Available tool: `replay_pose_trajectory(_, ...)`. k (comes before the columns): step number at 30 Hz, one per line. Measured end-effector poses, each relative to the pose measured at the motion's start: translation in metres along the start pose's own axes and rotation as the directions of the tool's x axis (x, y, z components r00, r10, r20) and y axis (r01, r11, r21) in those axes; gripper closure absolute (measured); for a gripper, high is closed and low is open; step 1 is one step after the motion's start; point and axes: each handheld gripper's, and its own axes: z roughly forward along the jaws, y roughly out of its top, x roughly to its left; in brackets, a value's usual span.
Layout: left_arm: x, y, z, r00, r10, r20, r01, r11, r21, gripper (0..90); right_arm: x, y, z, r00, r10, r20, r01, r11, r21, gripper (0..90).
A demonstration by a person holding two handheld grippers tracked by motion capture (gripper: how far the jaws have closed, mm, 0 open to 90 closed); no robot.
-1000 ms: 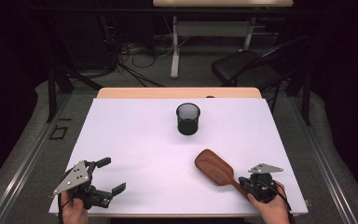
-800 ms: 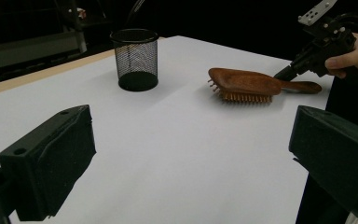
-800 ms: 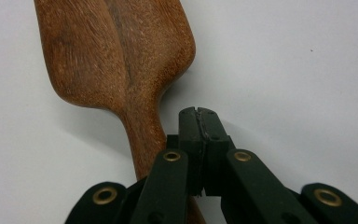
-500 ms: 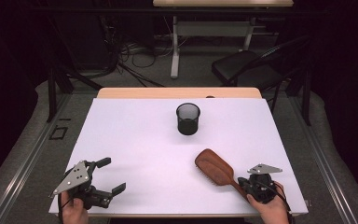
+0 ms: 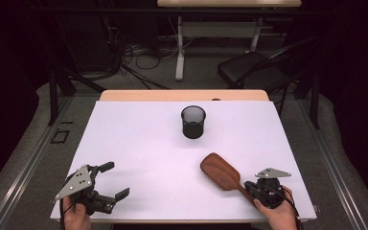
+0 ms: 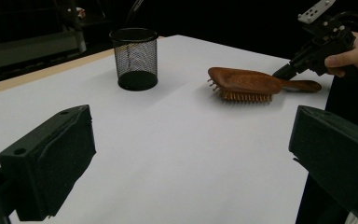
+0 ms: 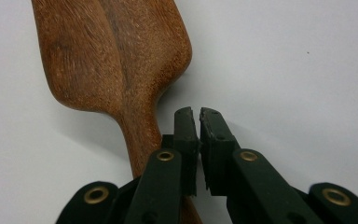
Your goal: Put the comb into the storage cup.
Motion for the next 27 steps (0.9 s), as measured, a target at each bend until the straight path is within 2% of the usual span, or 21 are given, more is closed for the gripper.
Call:
replay_pose_trajectory(9,0.0,0.0,0.0,1.0,-0.002,0.0,0.002,1.0,-0.004,0.2,-0.003,0.002,-0.004,0.9999,0.013,0.008,-0.013,0.999,-0.034,77.2)
replay_pose_trajectory(22,0.0,0.0,0.001,1.0,-0.004,0.001,0.004,1.0,-0.005,0.2,-0.004,0.004,-0.011,0.9997,0.017,0.02,-0.014,0.994,-0.111,54.2)
replay_pose_trajectory(26,0.001,-0.001,0.001,1.0,-0.005,0.002,0.005,1.0,-0.006,0.2,-0.003,0.004,-0.013,0.9997,0.013,0.019,-0.01,0.994,-0.109,47.0)
replay_pose_trajectory(27,0.001,-0.001,0.001,1.0,-0.005,0.002,0.005,1.0,-0.006,0.3,-0.003,0.005,-0.013,0.9998,-0.008,0.016,0.01,0.991,-0.13,45.2)
